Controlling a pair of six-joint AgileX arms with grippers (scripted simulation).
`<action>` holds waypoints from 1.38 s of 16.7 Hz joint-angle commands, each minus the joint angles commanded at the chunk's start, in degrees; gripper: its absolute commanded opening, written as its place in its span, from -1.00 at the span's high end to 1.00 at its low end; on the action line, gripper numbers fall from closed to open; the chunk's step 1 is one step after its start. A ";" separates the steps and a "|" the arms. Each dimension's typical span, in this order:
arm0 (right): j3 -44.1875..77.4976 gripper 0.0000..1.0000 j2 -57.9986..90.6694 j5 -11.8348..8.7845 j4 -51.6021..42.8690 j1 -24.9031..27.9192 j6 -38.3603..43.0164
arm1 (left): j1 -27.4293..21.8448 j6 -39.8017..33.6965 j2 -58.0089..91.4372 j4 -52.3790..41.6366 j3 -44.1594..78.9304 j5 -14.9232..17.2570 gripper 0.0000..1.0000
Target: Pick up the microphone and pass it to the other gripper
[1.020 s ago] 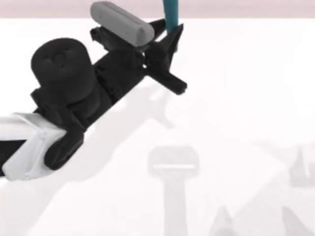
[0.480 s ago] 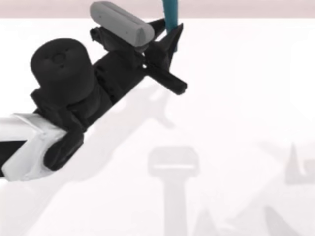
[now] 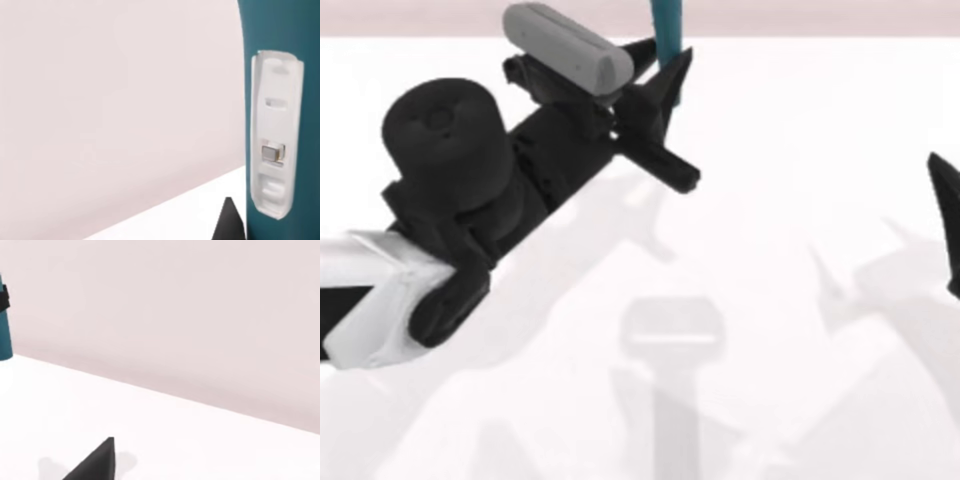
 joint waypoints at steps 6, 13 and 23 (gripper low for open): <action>14.04 -1.00 23.38 -5.56 8.26 10.54 -1.01 | 0.00 0.00 0.00 0.00 0.00 0.00 1.00; 20.62 -1.00 33.21 -7.99 12.31 15.16 -1.61 | 0.00 0.00 0.00 0.00 0.00 0.00 1.00; 30.76 -1.00 46.08 -5.23 15.01 17.70 -1.48 | 0.00 0.00 0.00 0.00 0.00 0.00 1.00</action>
